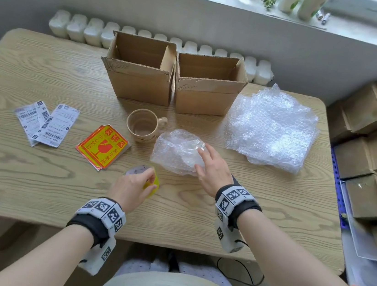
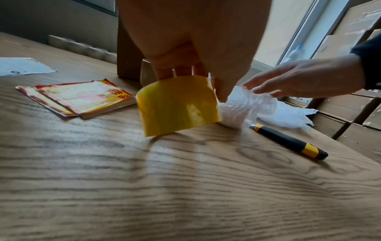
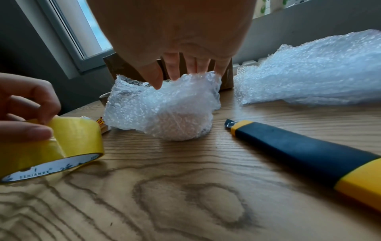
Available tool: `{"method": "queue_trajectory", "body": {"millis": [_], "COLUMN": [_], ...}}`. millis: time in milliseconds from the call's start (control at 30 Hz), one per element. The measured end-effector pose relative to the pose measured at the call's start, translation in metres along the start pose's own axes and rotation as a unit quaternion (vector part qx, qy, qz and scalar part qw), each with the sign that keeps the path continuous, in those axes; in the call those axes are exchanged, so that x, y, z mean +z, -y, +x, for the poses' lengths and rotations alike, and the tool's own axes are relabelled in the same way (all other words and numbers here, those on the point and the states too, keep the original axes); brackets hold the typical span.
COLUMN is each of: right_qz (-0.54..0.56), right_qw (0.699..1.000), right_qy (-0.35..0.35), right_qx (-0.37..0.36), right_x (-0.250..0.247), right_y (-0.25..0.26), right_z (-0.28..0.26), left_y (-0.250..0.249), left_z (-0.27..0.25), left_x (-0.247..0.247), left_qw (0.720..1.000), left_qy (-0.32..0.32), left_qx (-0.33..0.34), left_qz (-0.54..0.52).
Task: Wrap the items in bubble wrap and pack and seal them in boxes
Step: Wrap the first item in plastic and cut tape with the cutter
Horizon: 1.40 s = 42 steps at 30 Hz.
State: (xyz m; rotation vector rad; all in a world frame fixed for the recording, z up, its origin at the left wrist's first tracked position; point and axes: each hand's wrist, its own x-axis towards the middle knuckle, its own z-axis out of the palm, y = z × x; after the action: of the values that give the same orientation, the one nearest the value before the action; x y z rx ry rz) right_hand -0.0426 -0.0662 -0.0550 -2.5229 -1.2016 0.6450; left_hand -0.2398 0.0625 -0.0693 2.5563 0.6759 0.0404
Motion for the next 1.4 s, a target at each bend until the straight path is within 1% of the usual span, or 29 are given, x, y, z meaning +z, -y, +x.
{"method": "queue_trajectory", "body": {"millis": [67, 133, 233, 300, 400, 467, 533, 600, 667, 733, 767, 800, 867, 933, 967, 1000, 1033, 1100, 1133, 1167, 1267, 1333, 1400], "right_qz": [-0.006, -0.016, -0.013, -0.001, 0.010, 0.007, -0.003, -0.038, -0.095, -0.126, -0.122, -0.098, 0.012, 0.119, 0.157, 0.195, 0.235, 0.298, 0.303, 0.285, 0.203, 0.211, 0.234], "right_qw": [1.000, 1.000, 1.000, 1.000, 1.000, 1.000, 0.999, 0.998, 0.993, 0.989, 0.989, 0.992, 0.999, 0.992, 0.986, 0.977, 0.964, 0.937, 0.928, 0.927, 0.936, 0.933, 0.926], "right_qy": [0.005, 0.010, 0.013, 0.008, -0.003, -0.015, -0.013, 0.015, 0.053, 0.077, 0.079, 0.070, 0.013, -0.041, -0.049, -0.049, -0.044, -0.040, -0.050, -0.068, -0.120, -0.117, -0.106], "right_qx": [0.009, 0.012, 0.015, 0.020, 0.021, -0.003, -0.031, -0.050, -0.045, -0.031, -0.030, -0.032, -0.031, 0.010, 0.042, 0.077, 0.113, 0.181, 0.210, 0.233, 0.260, 0.269, 0.275], "right_x": [0.000, 0.000, 0.001, 0.002, 0.006, 0.009, 0.011, 0.013, 0.015, 0.016, 0.017, 0.017, 0.014, 0.011, 0.009, 0.008, 0.007, 0.005, 0.005, 0.005, 0.006, 0.005, 0.005], "right_y": [0.000, -0.001, -0.001, -0.005, -0.012, -0.015, -0.018, -0.019, -0.021, -0.022, -0.022, -0.021, -0.020, -0.022, -0.023, -0.023, -0.023, -0.023, -0.024, -0.025, -0.030, -0.031, -0.031], "right_z": [-0.001, -0.002, -0.004, -0.005, -0.005, -0.005, -0.006, -0.007, -0.007, -0.006, -0.005, -0.004, -0.003, -0.002, -0.001, -0.001, 0.000, 0.003, 0.004, 0.006, 0.011, 0.014, 0.018], "left_y": [0.000, -0.003, -0.006, -0.003, 0.003, 0.002, -0.001, -0.004, -0.004, -0.003, -0.002, -0.002, -0.004, -0.012, -0.021, -0.030, -0.039, -0.051, -0.057, -0.061, -0.067, -0.064, -0.060], "left_z": [-0.005, -0.007, -0.006, -0.006, -0.006, -0.005, -0.003, 0.000, 0.001, 0.003, 0.003, 0.004, 0.007, 0.015, 0.022, 0.030, 0.037, 0.053, 0.060, 0.067, 0.085, 0.094, 0.101], "left_x": [0.002, 0.005, 0.015, 0.024, 0.034, 0.035, 0.034, 0.032, 0.033, 0.035, 0.033, 0.032, 0.030, 0.026, 0.023, 0.021, 0.020, 0.022, 0.023, 0.023, 0.022, 0.025, 0.027], "left_qw": [1.000, 0.998, 0.989, 0.982, 0.984, 0.985, 0.981, 0.976, 0.975, 0.979, 0.986, 0.992, 0.994, 0.991, 0.990, 0.992, 0.996, 0.996, 0.992, 0.985, 0.950, 0.919, 0.895], "left_qy": [0.013, 0.053, 0.107, 0.141, 0.145, 0.143, 0.161, 0.176, 0.178, 0.163, 0.137, 0.096, 0.011, -0.071, -0.089, -0.084, -0.071, -0.035, -0.023, -0.013, 0.016, 0.020, -0.003], "left_qx": [0.001, 0.000, 0.028, 0.008, -0.021, -0.033, -0.051, -0.063, -0.072, -0.066, -0.048, -0.015, 0.058, 0.093, 0.099, 0.087, 0.057, -0.029, -0.071, -0.109, -0.199, -0.237, -0.251], "left_qz": [0.018, 0.035, 0.094, 0.128, 0.105, 0.094, 0.100, 0.111, 0.115, 0.099, 0.088, 0.082, 0.091, 0.069, 0.044, 0.015, -0.017, -0.076, -0.105, -0.135, -0.239, -0.314, -0.369]}}
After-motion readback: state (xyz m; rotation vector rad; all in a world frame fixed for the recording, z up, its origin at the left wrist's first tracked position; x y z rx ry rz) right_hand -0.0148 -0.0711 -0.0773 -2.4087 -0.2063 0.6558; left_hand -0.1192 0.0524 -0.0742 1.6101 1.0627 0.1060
